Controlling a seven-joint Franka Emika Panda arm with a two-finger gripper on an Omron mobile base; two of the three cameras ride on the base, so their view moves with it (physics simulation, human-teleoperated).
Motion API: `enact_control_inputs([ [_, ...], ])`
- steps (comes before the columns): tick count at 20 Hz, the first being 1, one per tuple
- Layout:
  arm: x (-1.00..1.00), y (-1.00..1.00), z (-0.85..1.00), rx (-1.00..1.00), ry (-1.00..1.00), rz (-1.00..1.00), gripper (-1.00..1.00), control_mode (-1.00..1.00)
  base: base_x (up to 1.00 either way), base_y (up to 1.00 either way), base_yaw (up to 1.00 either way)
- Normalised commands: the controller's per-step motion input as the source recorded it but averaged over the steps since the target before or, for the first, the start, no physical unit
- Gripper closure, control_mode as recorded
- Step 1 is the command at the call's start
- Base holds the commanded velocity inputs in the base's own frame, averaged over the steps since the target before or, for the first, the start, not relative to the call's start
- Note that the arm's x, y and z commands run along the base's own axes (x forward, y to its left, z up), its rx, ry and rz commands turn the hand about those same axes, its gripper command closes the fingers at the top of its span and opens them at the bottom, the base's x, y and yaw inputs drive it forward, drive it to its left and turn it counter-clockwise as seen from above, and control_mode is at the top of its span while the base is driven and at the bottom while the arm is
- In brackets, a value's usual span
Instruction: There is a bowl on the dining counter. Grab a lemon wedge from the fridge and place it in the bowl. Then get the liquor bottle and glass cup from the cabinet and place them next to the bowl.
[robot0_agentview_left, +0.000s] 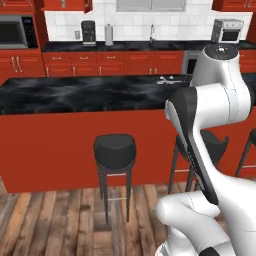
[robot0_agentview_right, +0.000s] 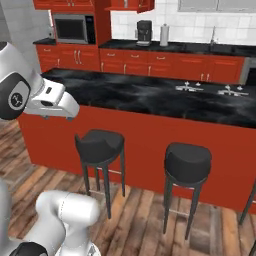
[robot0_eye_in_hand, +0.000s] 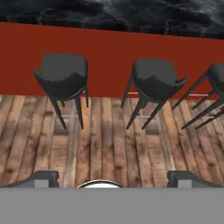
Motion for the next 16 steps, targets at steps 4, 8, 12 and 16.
enact_control_inputs([
  [4, 0.0, 0.0, 0.0, 0.0, 0.0, 0.0, -1.0, 1.0, -0.05, 1.0, 0.0],
  [8, 0.0, 0.0, 0.0, 0.0, 0.0, 0.0, -1.0, 1.0, 0.0, 1.0, 0.0],
  [12, 0.0, 0.0, 0.0, 0.0, 0.0, 0.0, -1.0, 1.0, 0.0, 1.0, 0.0],
  [16, 0.0, 0.0, 0.0, 0.0, 0.0, 0.0, -1.0, 1.0, 0.0, 1.0, 0.0],
])
